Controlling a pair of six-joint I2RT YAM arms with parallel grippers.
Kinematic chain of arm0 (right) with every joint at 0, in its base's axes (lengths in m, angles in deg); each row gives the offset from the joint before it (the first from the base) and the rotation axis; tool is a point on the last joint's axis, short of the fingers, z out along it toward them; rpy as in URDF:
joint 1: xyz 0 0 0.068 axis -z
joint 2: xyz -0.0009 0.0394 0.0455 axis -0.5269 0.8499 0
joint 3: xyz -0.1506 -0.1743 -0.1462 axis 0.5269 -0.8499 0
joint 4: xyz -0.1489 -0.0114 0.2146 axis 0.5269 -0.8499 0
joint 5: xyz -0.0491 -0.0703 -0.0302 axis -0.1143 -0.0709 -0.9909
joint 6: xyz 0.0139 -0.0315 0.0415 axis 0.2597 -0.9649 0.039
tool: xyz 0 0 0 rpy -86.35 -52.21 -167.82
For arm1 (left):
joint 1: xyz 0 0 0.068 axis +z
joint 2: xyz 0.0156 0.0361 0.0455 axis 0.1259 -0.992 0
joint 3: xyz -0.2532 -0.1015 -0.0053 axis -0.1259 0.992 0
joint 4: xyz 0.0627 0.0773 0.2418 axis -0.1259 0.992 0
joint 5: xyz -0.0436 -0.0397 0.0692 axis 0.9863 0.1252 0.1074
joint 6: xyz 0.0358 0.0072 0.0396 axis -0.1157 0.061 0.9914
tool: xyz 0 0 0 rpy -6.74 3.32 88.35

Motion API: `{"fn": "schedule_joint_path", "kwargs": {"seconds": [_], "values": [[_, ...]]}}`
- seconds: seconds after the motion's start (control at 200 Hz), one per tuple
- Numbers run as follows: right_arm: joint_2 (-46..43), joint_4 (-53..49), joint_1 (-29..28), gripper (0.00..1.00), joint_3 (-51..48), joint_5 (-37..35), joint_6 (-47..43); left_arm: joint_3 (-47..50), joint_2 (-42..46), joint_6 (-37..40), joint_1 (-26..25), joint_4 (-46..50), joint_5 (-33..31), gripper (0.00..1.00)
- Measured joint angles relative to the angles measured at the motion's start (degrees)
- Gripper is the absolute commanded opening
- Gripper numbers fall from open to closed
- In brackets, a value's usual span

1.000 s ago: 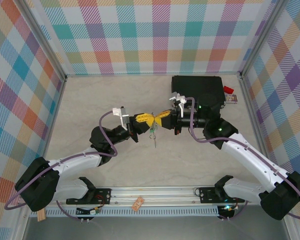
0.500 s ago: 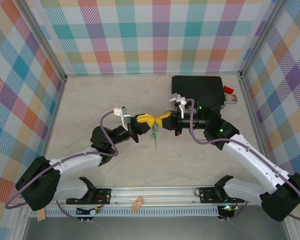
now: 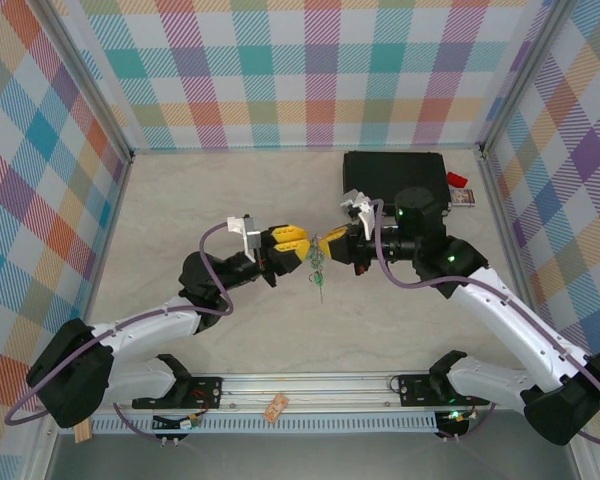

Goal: Put the keys on the keyring

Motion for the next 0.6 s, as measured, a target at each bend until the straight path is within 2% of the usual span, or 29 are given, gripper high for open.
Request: {"fn": "schedule_joint_path", "kwargs": {"seconds": [0.345, 0.6], "values": [[5.14, -15.91, 0.00, 0.00, 10.14, -4.09, -10.80, -1.44, 4.52, 6.23, 1.42, 15.43, 1.27, 0.29], [8.96, -27.17, 0.00, 0.00, 14.86, -6.25, -19.87, -1.51, 4.79, 9.68, 1.51, 20.37, 1.68, 0.27]]}}
